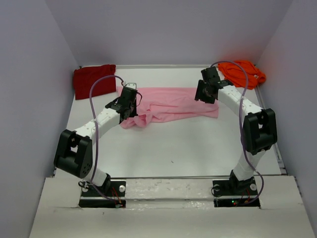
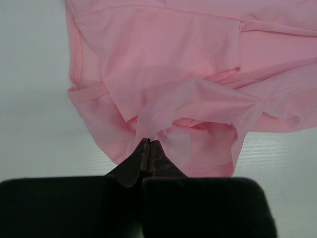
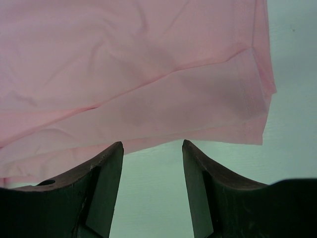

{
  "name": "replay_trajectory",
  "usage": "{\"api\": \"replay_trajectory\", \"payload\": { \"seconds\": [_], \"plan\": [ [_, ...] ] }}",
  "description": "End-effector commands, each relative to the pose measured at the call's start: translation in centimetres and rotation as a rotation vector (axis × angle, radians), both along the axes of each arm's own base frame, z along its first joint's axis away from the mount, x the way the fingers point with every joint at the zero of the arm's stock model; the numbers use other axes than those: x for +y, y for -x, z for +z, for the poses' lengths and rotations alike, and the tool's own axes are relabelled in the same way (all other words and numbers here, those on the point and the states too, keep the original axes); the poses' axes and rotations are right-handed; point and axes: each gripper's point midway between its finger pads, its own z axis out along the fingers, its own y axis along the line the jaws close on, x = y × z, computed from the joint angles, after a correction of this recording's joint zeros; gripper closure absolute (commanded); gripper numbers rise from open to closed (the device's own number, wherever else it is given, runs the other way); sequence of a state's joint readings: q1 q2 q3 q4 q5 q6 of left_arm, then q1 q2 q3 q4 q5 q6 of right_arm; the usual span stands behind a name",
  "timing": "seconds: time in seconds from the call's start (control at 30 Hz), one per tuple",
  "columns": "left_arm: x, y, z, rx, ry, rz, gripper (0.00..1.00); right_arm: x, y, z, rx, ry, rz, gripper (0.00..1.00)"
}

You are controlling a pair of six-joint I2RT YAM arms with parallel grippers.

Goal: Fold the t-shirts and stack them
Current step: Fold the tshirt

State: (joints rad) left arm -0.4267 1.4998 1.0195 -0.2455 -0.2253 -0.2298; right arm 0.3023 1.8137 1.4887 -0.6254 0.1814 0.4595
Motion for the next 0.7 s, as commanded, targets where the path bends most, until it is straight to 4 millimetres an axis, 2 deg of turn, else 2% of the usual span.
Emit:
{"api": "replay_trajectory", "payload": {
  "seconds": [0.0,0.2,0.33,0.37,0.53,0.67],
  "plan": [
    [0.2,0.3,1.7,-0.050,0.001,-0.004,1.00,-1.2,0.8,1.2,-0.041,0.037,-0.038,0.43],
    [0.2,0.3,3.2,-0.086,0.011,-0.014,1.00,-3.8,3.2,0.7,-0.022,0.102,-0.104,0.41],
    [0.0,0.4,4.4,-0.121,0.036,-0.025,1.00,-6.3,3.3,-0.5,0.015,0.106,-0.167,0.41],
    [-0.1,0.4,4.6,-0.125,0.039,-0.027,1.00,-7.1,3.0,-0.8,0.026,0.094,-0.186,0.41],
    [-0.1,0.5,5.0,-0.135,0.046,-0.030,1.00,-7.3,1.2,-2.3,0.052,0.091,-0.183,0.41],
    [0.0,0.5,5.1,-0.141,0.044,-0.028,1.00,-7.3,-0.2,-4.2,0.090,0.091,-0.187,0.42]
  ]
}}
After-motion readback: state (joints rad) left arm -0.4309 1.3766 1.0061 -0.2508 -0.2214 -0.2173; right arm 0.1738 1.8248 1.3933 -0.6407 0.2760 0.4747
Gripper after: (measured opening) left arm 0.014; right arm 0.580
